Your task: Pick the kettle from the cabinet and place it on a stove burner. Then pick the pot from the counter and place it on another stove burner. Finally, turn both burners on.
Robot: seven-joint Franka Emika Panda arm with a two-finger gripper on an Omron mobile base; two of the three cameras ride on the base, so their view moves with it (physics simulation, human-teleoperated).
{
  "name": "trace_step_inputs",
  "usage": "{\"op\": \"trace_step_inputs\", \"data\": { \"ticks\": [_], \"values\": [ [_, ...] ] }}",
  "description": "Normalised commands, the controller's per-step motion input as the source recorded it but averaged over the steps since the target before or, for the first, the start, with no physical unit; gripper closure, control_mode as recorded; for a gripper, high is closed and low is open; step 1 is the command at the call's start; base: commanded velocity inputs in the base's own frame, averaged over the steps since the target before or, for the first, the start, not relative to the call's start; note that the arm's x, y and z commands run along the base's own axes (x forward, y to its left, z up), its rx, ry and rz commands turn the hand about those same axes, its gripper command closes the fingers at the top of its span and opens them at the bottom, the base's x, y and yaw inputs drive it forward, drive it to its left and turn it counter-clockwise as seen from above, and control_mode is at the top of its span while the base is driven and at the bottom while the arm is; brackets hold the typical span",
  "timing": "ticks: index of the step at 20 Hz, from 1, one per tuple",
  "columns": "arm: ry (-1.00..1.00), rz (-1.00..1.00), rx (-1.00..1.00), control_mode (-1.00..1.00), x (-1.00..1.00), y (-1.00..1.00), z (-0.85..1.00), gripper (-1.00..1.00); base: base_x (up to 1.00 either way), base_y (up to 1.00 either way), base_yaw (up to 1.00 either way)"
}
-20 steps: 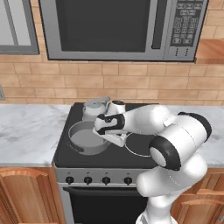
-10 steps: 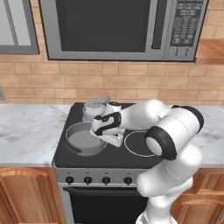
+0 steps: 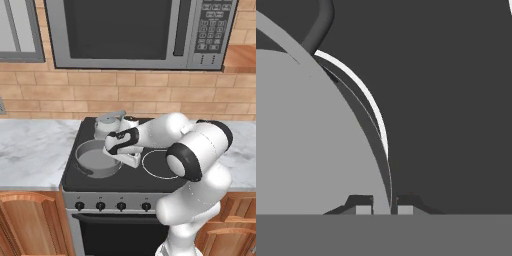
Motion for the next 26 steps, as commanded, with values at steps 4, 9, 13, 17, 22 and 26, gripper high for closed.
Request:
{"op": "trace_step_inputs", "data": {
  "ticks": [4,9,13,17,22,26],
  "values": [
    [0.00,0.00,0.00,-1.00,0.02,-0.08,0.00,1.00,0.00,0.00,0.00],
    [0.00,0.00,0.00,-1.00,0.17,-0.07,0.00,1.00,0.00,0.00,0.00],
    [0.00,0.00,0.00,-1.00,0.20,-0.05,0.00,1.00,0.00,0.00,0.00],
    [0.00,0.00,0.00,-1.00,0.19,0.00,-0.01,1.00,0.00,0.00,0.00],
    [0.00,0.00,0.00,-1.00,0.14,0.00,-0.10,-1.00,0.00,0.00,0.00],
    [0.00,0.00,0.00,-1.00,0.02,0.00,-0.07,-1.00,0.00,0.00,0.00]
  ]
}}
